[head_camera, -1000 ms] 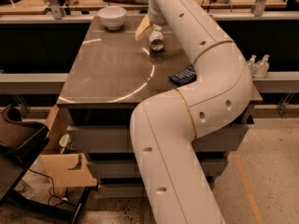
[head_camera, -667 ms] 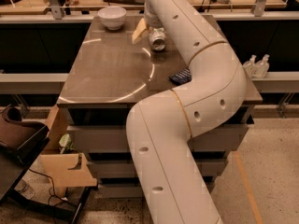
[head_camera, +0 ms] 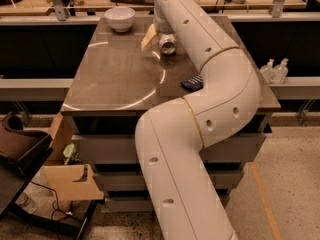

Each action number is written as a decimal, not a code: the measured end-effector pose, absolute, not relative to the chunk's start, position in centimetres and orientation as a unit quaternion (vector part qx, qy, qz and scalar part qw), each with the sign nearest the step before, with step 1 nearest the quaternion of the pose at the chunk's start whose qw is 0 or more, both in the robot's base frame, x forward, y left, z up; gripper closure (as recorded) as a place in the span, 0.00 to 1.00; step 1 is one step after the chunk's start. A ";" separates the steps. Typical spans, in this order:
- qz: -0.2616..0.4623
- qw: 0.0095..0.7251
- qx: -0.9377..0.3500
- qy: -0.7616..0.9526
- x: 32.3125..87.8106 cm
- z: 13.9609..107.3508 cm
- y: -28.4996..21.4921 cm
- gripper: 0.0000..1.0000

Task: Place 7up can upright

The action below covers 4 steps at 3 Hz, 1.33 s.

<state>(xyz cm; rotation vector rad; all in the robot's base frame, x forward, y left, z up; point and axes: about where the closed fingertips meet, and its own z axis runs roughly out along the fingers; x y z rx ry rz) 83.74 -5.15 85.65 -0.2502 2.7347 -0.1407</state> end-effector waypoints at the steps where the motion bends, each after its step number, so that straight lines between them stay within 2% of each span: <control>1: -0.043 0.202 -0.091 0.974 84.2 85.5 -5.2 0.00; 3: -0.010 0.257 -0.102 0.961 86.9 86.1 -4.0 0.00; 4: -0.003 0.262 -0.102 0.960 87.5 85.5 -3.7 0.00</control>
Offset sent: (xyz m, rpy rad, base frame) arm 0.1786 -0.0017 0.1010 0.1003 -0.1416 0.0573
